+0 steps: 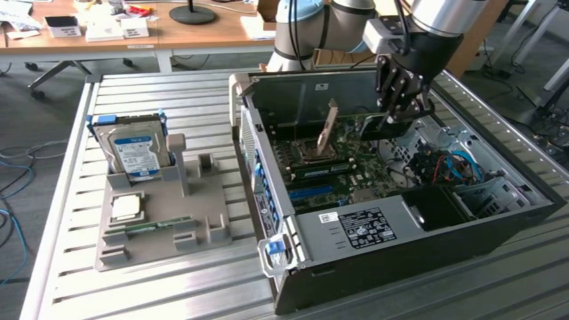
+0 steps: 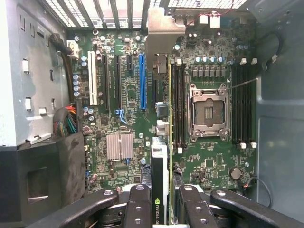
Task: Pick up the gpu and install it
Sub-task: 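Insert the gpu into the slot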
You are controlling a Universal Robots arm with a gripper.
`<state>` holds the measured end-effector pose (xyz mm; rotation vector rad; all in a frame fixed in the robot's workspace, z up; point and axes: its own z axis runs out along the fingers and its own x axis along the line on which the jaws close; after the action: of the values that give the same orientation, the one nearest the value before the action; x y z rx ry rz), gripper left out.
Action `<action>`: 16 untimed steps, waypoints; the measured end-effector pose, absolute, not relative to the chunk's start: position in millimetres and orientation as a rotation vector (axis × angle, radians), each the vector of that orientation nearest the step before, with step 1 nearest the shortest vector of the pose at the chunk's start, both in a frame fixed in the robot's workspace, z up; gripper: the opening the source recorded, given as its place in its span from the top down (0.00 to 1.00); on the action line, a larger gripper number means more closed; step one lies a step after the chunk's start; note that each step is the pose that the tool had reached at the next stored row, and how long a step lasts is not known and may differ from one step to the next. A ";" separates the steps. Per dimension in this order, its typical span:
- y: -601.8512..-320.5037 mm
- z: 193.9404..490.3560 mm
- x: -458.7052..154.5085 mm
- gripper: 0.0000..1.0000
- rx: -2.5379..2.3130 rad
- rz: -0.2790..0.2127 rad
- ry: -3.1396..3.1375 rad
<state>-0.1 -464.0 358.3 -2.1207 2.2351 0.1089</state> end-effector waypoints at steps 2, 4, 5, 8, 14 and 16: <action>-464.0 358.2 -1.3 0.73 -2.121 0.109 2.235; -464.0 358.2 -1.5 0.73 -2.121 0.109 2.235; -464.0 358.2 -1.5 0.73 -2.121 0.109 2.235; -464.0 358.2 -1.5 0.73 -2.121 0.109 2.235; -464.0 357.6 -3.4 0.73 -2.121 0.109 2.235; -464.0 357.6 -3.4 0.73 -2.121 0.109 2.235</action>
<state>-3.4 -464.0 357.6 -2.1211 2.2349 0.1089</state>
